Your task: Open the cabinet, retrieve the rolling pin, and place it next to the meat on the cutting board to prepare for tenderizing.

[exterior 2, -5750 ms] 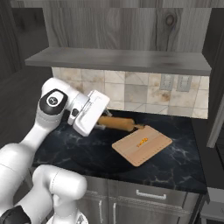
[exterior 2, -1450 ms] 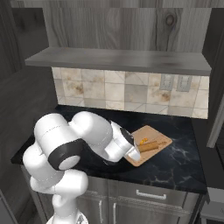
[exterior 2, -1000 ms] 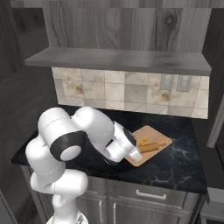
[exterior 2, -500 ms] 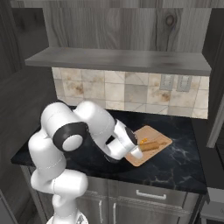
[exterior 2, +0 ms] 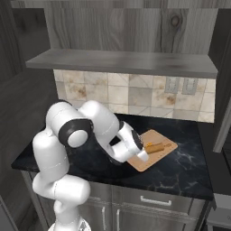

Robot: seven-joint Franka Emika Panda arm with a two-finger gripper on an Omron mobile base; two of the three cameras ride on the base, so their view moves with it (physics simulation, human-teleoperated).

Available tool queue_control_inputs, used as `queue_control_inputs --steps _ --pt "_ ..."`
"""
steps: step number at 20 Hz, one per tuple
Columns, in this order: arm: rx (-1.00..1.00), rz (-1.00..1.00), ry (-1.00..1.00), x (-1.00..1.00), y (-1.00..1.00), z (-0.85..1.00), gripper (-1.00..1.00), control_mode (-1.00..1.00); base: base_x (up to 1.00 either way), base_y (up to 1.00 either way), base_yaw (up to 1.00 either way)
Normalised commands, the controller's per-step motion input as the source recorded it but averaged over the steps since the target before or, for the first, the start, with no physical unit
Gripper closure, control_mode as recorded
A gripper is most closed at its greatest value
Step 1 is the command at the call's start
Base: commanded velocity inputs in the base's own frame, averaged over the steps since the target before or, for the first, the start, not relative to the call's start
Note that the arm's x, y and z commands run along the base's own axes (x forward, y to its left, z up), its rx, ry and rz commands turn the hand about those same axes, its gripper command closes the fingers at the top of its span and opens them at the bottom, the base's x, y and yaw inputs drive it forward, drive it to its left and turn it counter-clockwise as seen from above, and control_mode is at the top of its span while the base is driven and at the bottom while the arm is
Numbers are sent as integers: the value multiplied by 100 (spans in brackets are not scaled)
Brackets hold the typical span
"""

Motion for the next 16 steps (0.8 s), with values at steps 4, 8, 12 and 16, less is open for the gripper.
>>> queue_control_inputs --steps 4,8,12,16 --pt "3 2 0 4 0 -32 100 -100 0 0 0" --pt "3 2 0 2 0 -31 -100 -100 0 0 0" --pt "1 0 -6 0 0 -2 -100 -100 0 0 0" --pt "0 0 -12 -1 0 3 -100 -100 0 0 0"
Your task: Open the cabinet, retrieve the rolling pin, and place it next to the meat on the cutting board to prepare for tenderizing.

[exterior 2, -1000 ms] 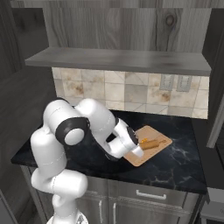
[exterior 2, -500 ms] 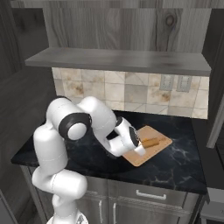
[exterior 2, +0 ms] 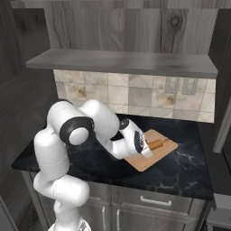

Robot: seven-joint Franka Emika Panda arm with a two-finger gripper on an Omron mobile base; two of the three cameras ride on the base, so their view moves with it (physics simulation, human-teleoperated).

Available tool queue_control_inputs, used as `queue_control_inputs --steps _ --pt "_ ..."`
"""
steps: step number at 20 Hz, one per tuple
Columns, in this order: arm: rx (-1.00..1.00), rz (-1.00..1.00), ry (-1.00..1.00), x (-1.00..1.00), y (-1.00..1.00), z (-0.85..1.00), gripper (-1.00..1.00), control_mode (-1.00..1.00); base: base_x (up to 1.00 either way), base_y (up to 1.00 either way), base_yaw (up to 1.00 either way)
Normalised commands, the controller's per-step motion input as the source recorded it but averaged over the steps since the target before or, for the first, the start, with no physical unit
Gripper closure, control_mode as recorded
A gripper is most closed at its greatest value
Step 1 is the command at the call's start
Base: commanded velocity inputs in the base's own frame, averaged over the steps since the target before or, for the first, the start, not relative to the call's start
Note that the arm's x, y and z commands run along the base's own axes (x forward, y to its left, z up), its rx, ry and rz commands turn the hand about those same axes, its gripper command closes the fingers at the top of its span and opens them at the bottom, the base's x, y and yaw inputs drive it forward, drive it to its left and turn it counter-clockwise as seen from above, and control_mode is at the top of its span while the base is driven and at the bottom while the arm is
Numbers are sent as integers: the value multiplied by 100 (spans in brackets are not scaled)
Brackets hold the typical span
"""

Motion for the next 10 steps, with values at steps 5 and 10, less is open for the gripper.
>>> queue_control_inputs --steps 5,10 --pt "0 0 -9 -8 4 19 -100 -100 0 0 0" --pt "-1 0 -5 -6 11 24 -100 -100 0 0 0"
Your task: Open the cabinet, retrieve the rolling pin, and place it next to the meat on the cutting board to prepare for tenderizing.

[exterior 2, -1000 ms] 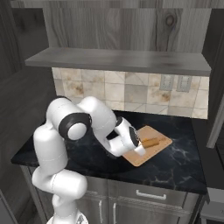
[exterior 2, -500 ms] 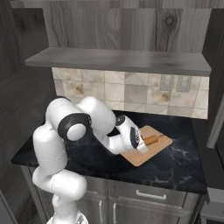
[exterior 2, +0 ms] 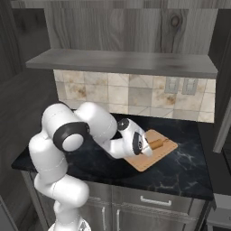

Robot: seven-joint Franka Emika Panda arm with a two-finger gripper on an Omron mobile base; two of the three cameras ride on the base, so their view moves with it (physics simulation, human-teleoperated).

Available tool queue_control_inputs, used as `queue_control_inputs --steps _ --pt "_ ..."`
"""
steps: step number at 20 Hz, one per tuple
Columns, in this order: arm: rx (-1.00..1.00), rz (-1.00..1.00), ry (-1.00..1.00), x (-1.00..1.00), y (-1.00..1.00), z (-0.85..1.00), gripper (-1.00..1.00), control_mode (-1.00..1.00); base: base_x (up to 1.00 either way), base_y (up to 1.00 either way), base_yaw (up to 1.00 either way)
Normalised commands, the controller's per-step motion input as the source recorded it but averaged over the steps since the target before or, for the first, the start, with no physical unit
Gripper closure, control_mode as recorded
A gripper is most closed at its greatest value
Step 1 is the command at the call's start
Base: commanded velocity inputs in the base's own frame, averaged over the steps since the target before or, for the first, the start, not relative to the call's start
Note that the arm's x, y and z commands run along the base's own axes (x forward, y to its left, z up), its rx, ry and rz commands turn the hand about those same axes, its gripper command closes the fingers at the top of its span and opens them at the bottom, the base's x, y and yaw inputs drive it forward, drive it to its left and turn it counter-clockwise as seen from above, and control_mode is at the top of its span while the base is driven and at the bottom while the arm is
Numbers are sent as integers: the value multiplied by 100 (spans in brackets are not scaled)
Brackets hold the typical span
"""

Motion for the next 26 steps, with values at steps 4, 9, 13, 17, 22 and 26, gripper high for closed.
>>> queue_control_inputs --steps 4,9,13,17,22,26 --pt "-2 0 -5 -9 15 34 -100 -100 0 0 0" --pt "-1 0 -3 -13 18 40 -100 -100 0 0 0" --pt "0 0 -2 -29 16 39 -100 -100 0 0 0" --pt "0 0 -1 -45 21 38 -100 -100 0 0 0" --pt "0 0 -2 -61 30 39 -100 -100 0 0 0" --pt "0 0 -1 -60 29 41 -100 -100 0 0 0"
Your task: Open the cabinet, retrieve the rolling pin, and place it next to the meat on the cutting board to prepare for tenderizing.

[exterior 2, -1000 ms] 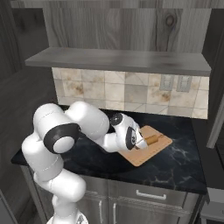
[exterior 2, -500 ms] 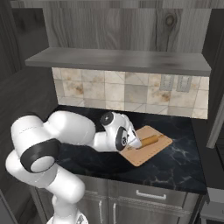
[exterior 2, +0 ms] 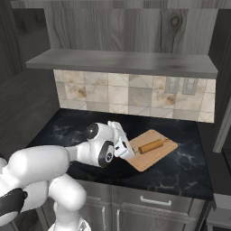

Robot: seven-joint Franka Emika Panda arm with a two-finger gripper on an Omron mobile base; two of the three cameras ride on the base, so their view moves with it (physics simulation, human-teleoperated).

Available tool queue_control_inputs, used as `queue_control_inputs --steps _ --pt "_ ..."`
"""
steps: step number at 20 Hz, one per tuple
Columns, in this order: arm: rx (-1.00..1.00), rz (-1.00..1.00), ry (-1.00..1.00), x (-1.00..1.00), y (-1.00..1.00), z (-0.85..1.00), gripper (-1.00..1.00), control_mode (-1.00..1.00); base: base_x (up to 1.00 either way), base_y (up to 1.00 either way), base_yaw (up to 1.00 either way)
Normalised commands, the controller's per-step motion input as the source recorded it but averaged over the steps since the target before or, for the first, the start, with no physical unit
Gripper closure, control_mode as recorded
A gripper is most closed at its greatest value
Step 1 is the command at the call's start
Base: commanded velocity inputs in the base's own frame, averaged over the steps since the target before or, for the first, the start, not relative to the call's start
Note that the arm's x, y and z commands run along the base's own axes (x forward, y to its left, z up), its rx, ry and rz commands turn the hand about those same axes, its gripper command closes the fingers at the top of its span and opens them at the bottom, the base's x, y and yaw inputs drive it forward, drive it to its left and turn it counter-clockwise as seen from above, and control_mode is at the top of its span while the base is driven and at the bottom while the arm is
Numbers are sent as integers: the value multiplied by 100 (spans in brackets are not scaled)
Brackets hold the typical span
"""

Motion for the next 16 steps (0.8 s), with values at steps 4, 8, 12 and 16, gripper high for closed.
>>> queue_control_inputs --steps 4,8,12,16 --pt "-1 0 -1 -56 28 54 -100 -100 0 0 0" --pt "0 0 0 -53 26 71 -100 -100 0 0 0" --pt "0 0 0 -55 17 74 -100 -100 0 0 0" --pt "0 0 0 -60 17 64 -100 -100 0 0 0"
